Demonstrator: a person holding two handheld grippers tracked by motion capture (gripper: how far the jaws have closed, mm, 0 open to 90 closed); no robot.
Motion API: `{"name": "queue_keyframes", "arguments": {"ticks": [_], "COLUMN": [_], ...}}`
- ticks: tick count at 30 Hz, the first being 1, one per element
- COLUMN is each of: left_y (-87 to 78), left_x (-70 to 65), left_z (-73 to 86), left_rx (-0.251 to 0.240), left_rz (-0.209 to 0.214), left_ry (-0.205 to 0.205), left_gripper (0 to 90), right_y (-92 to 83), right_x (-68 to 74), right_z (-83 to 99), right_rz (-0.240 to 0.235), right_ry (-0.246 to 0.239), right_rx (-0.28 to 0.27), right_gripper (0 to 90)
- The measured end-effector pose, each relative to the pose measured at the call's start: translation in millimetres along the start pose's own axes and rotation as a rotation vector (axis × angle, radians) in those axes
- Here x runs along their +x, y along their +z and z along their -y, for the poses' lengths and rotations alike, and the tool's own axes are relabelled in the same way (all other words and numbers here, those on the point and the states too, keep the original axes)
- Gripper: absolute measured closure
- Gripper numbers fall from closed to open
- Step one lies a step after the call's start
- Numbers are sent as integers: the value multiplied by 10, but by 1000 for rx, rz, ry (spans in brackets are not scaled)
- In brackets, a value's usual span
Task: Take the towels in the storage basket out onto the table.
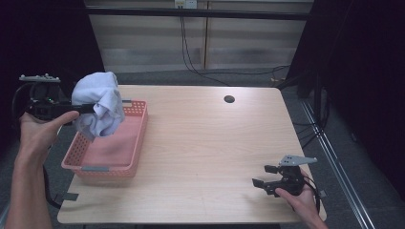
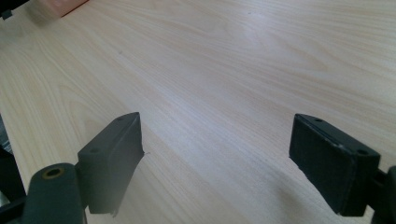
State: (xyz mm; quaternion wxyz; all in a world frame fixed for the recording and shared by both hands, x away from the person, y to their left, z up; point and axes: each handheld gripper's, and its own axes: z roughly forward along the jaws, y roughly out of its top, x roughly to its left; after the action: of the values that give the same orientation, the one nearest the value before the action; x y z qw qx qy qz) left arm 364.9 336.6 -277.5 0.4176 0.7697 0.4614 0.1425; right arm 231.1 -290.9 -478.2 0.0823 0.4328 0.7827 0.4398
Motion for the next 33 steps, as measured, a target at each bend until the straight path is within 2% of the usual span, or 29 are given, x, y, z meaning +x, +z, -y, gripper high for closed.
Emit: {"name": "queue_keyframes", "arguments": {"ticks": [6,13,16,21,23,25,28,33], "left_y": [-95,-63,19,219,269,306,379,550], "left_x": [-94,-325,-375,-510,-581,-643,-766,-897], "left_z": [-67,-208,-265,-331,-366,-416,-487,-500], "left_rx": [-58,-77,-87,-79,-105,-105,-93,-72], "left_rz": [21,51,71,122,122,144,157,197], "left_ry": [10,66,55,67,73,72,97,100], "left_gripper": [508,507,507,506,507,507,506,506], "right_y": [-4,1,-4,-3,1,-4,-3,13], "right_x": [-1,-6,-3,-14,-18,-11,-12,1], "right_z": [0,-5,-4,-7,-7,-6,-6,-2], "right_rz": [7,15,18,21,18,21,18,17], "right_ry": [0,6,3,6,3,6,2,-6], "right_rx": [4,11,10,8,8,13,10,16], "right_gripper": [171,171,171,171,171,178,189,191]}}
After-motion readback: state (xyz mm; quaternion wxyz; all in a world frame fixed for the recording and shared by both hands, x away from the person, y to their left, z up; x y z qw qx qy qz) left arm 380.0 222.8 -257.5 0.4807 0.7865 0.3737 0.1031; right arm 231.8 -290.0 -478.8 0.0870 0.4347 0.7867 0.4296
